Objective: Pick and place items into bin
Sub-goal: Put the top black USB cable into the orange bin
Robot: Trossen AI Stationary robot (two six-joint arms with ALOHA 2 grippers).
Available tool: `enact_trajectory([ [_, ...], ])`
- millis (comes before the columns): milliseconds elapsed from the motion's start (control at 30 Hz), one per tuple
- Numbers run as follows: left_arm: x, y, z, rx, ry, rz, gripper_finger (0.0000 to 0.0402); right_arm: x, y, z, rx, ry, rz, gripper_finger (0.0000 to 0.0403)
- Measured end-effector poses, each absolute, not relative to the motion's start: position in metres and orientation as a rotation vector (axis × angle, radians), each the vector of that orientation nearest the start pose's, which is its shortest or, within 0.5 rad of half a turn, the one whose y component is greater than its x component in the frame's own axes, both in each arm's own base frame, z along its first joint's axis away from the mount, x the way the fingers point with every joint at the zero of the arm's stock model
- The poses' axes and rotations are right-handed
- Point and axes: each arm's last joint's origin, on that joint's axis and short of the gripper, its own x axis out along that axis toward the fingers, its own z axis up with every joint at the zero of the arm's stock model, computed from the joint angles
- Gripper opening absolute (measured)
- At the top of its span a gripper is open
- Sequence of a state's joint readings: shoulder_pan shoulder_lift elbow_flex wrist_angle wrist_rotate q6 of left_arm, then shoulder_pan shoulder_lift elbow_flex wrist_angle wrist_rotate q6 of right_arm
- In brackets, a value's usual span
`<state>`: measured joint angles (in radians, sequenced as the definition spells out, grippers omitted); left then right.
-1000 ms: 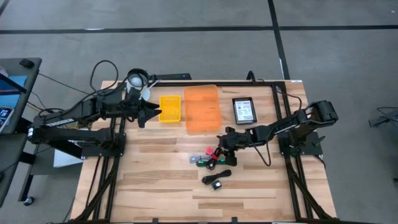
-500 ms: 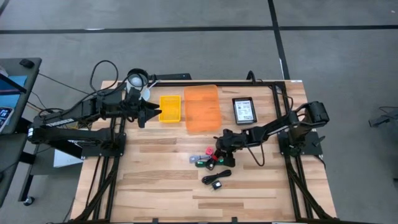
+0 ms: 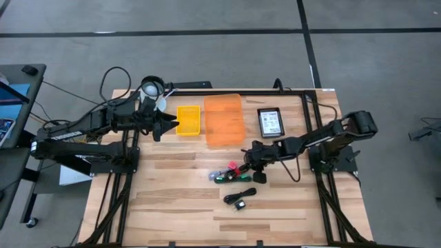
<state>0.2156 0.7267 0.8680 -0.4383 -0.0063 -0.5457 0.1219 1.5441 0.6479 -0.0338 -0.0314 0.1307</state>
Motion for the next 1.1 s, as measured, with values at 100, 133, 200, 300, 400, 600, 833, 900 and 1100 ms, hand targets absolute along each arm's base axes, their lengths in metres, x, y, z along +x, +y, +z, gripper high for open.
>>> enact_trajectory([
  [100, 0.146, 0.032, 0.345, -0.570, 0.229, 0.296, 0.0189, 0.263, 0.034, 0.147, 0.093, 0.931, 0.109, 0.0026],
  [133, 0.146, 0.032, 0.344, -0.570, 0.229, 0.296, 0.0189, 0.261, 0.034, 0.151, 0.098, 0.926, 0.118, 0.0026],
  [200, 0.146, 0.032, 0.345, -0.570, 0.229, 0.296, 0.0189, 0.257, 0.034, 0.160, 0.103, 0.908, 0.129, 0.0028],
  [300, 0.146, 0.032, 0.345, -0.570, 0.229, 0.296, 0.0189, 0.252, 0.033, 0.176, 0.106, 0.842, 0.137, 0.0036],
  [400, 0.146, 0.032, 0.344, -0.570, 0.229, 0.296, 0.0189, 0.250, 0.030, 0.196, 0.107, 0.756, 0.133, 0.0030],
  [600, 0.146, 0.032, 0.345, -0.570, 0.229, 0.296, 0.0189, 0.254, 0.004, 0.241, 0.041, 0.580, -0.001, 0.0024],
  [833, 0.146, 0.032, 0.345, -0.569, 0.229, 0.296, 0.0189, 0.268, -0.046, 0.266, -0.017, 0.523, -0.158, 0.0027],
  [900, 0.146, 0.032, 0.345, -0.569, 0.229, 0.296, 0.0189, 0.273, -0.060, 0.266, -0.020, 0.532, -0.196, 0.0027],
  [1100, 0.146, 0.032, 0.345, -0.569, 0.230, 0.296, 0.0189, 0.289, -0.094, 0.250, 0.010, 0.616, -0.278, 0.0029],
])
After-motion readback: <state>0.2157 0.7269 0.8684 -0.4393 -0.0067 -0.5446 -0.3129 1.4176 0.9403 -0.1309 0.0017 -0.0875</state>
